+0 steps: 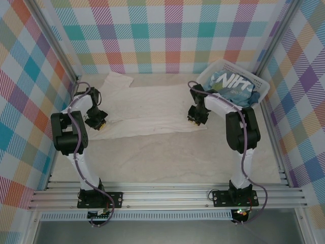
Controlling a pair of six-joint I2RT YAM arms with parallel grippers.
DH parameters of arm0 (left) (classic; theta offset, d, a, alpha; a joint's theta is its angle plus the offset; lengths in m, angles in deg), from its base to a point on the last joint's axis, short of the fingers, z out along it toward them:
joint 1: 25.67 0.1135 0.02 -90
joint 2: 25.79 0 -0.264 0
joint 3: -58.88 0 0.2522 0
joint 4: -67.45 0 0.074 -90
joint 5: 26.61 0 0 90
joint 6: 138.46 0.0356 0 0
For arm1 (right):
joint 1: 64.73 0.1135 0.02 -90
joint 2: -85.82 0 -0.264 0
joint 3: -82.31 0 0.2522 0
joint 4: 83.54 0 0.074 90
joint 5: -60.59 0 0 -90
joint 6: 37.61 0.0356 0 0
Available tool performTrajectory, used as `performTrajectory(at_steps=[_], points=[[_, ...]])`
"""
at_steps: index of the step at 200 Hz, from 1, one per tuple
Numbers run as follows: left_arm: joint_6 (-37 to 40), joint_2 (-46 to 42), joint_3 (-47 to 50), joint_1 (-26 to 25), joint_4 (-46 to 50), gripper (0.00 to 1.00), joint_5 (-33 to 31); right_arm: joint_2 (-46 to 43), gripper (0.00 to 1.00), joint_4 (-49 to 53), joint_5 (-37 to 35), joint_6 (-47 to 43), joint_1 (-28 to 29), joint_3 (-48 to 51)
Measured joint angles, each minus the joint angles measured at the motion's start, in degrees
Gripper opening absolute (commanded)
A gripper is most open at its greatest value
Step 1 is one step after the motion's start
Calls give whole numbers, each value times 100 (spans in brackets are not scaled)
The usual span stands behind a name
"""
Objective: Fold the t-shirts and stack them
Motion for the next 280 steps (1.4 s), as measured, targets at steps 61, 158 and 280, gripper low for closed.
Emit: performTrajectory(at_steps=[61, 158, 280], points=[[144, 52, 367, -2, -376, 9, -59, 120, 20, 306, -210, 125, -63, 140], [-326, -2044, 3174, -573, -577, 11, 164, -1440, 28, 1130, -232, 1174, -59, 2533], [-1429, -3174, 3324, -1388, -214, 47, 813, -2538, 47, 129, 90, 356, 820, 1869]])
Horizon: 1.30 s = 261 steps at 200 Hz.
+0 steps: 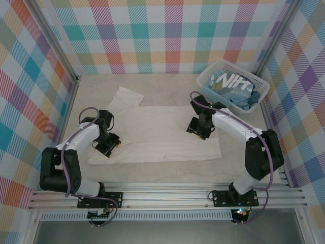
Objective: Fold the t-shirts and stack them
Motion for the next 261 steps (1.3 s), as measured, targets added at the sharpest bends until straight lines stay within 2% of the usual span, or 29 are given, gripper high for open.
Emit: performTrajectory(at_steps=[20, 74, 141, 152, 178, 193, 261], points=[[-168, 208, -4, -4, -269, 46, 142, 7, 46, -109, 164, -61, 85, -4], [-374, 562, -26, -20, -763, 36, 238, 9, 45, -201, 313, -186, 92, -2], [-402, 964, -446, -313, -984, 41, 225, 9, 44, -214, 415, -205, 92, 4], [-413, 1032, -474, -363, -988, 35, 225, 9, 44, -236, 424, -210, 92, 4], [-455, 1141, -498, -398, -960, 8, 203, 17, 43, -273, 442, -229, 92, 4], [-352, 1209, -645, -417, -852, 1, 146, 35, 43, -289, 442, -229, 92, 4], [175, 1821, -1792, -750, -396, 0, -177, 162, 41, -289, 442, -229, 92, 2]])
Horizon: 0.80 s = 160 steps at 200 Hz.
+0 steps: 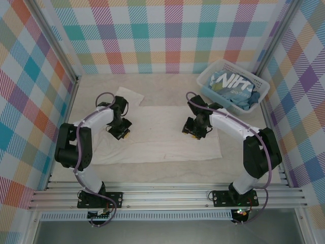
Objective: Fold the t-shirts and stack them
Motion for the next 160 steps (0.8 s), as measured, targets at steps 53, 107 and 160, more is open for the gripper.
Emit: performTrajectory(at_steps=[53, 107, 160], points=[[730, 844, -1036, -455, 588, 0, -457, 81, 41, 2, 0, 0, 0, 0], [1633, 1528, -1705, -855, 826, 7, -981, 83, 42, 2, 13, 0, 0, 0], [2341, 1213, -1707, -977, 702, 42, -1445, 142, 41, 9, 52, -50, 0, -72]])
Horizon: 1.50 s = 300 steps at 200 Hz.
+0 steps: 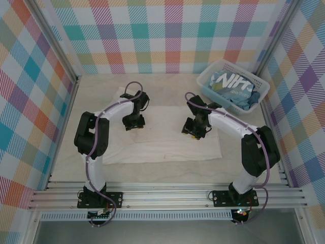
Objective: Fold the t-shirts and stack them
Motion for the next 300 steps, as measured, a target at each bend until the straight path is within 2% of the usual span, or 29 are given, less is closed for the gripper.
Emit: performTrajectory(at_steps=[27, 42, 60, 80, 116, 161, 210, 237, 300], points=[[-92, -675, 208, 111, -31, 38, -72, 46, 41, 4, 7, -39, 0, -79], [-247, -1174, 503, 315, -28, 32, 50, 46, 41, 33, -15, -57, 0, -79], [-507, -1663, 984, 780, 2, 24, 328, -11, 36, 7, -61, -48, -68, 57], [-730, -1985, 1742, 1528, 28, 22, 656, -306, 36, -35, -55, 39, -334, 584], [-977, -2020, 2734, 2599, -26, 19, 1193, -568, 34, -55, -26, 236, -1043, 1478], [-1294, -1652, 3099, 3259, -361, 19, 1314, -7, 33, -7, -184, 540, -1102, 1532], [-1390, -1676, 3126, 3366, -365, 20, 1357, 120, 34, 186, -197, 1025, -1182, 1517], [-1445, -1985, 3451, 3366, -457, 21, 1298, 116, 34, 391, -186, 1211, -1130, 1543], [-1543, -2234, 3753, 3462, -184, 27, 470, 236, 35, 929, -249, 1508, -286, 1460]])
